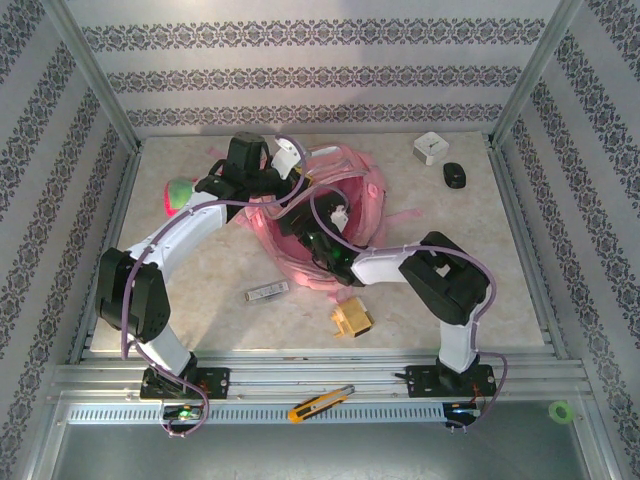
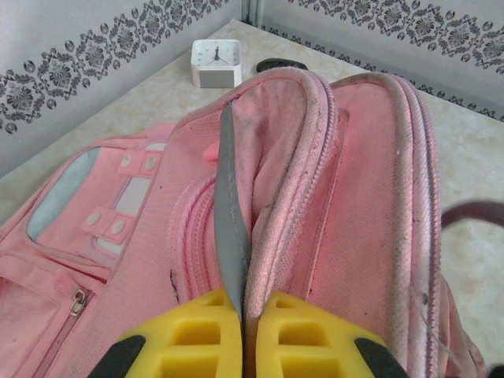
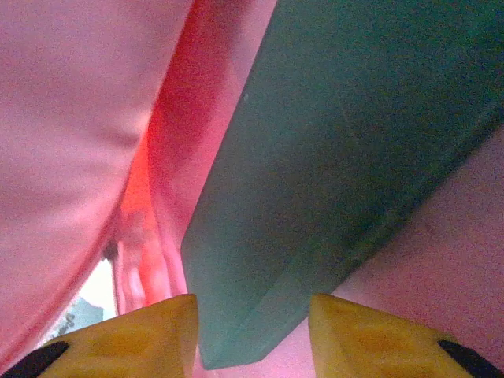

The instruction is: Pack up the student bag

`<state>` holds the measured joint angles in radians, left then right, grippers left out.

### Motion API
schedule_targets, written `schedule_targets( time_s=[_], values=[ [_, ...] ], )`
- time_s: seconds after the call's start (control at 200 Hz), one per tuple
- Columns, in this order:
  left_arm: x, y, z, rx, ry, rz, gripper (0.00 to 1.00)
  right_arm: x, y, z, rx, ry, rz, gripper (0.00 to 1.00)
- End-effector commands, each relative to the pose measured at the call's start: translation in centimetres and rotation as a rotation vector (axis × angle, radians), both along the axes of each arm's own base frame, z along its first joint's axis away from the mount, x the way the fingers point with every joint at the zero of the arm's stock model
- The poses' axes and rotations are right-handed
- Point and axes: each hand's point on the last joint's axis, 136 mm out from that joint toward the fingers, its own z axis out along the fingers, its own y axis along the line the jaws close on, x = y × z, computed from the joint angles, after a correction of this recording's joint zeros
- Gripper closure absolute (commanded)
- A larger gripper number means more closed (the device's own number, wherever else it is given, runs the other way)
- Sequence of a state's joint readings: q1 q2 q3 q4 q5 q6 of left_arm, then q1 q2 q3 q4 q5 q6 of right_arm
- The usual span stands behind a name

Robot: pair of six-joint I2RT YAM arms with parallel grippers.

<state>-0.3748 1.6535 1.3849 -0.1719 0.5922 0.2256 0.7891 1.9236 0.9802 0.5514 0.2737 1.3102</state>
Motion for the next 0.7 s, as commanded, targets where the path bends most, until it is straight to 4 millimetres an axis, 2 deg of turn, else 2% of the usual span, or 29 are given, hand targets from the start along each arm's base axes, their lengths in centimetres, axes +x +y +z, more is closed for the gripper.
schedule_targets(
  time_s=[0.0, 0.195, 0.34, 0.41, 0.485, 0.56, 0.695],
  values=[
    [-0.3, 0.2, 7.7, -0.118, -0.214, -0.021, 0.99, 2.9, 0.0, 1.1, 0.037, -0.047, -0.066, 0.64],
    [-0.4, 0.3, 7.7, -0.116, -0.218, -0.022, 0.99, 6.4, 0.0, 1.4, 0.007, -0.076, -0.108, 0.67],
    [-0.2, 0.5, 7.4, -0.104, -0.217, -0.009, 0.99, 6.8, 0.3, 1.5, 0.003, -0.078, -0.093, 0.66],
    [-0.1, 0.7, 7.3, -0.097, -0.216, 0.005, 1.0, 5.7, 0.5, 2.2, -0.011, -0.086, -0.062, 0.63],
    [-0.1, 1.0, 6.9, -0.088, -0.212, 0.019, 1.0, 3.5, 0.9, 3.4, -0.042, -0.094, -0.001, 0.54],
    [-0.1, 1.2, 6.6, -0.08, -0.209, 0.034, 1.0, 0.5, 0.5, 4.6, -0.116, -0.093, 0.074, 0.47],
    [-0.4, 1.7, 5.9, -0.073, -0.209, 0.049, 1.0, -5.5, -1.5, 6.2, -0.293, -0.04, 0.221, 0.37]
  ],
)
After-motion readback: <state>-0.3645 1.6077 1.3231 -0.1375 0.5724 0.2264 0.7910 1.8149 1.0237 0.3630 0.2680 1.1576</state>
